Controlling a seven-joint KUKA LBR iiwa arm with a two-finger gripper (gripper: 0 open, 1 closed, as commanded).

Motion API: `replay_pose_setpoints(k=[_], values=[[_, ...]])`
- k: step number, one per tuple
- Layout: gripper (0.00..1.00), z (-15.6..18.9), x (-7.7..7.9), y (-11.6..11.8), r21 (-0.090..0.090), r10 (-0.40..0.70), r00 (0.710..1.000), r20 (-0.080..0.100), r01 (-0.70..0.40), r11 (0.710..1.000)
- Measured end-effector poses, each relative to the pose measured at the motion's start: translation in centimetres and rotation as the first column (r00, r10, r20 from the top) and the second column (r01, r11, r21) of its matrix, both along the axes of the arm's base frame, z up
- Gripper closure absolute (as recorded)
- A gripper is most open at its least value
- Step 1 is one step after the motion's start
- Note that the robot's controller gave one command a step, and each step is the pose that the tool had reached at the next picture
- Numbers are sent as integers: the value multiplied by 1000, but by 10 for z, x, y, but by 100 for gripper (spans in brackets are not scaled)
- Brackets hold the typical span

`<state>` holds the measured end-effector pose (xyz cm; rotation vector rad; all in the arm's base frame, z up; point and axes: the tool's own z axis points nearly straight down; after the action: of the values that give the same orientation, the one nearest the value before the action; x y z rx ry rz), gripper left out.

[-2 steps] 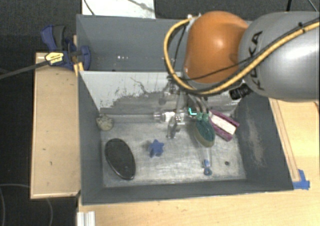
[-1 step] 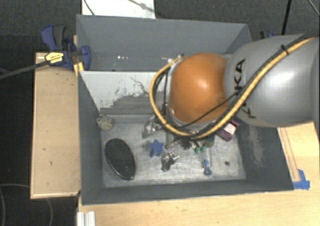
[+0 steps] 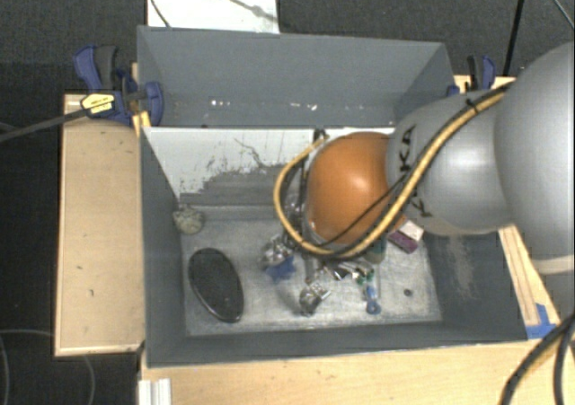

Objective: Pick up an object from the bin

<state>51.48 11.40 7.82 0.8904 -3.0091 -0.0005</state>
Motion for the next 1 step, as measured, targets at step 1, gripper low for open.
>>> replay_pose_setpoints(k=[1], values=[[0,-3,17,-15,1,257,966,8,-257,966]])
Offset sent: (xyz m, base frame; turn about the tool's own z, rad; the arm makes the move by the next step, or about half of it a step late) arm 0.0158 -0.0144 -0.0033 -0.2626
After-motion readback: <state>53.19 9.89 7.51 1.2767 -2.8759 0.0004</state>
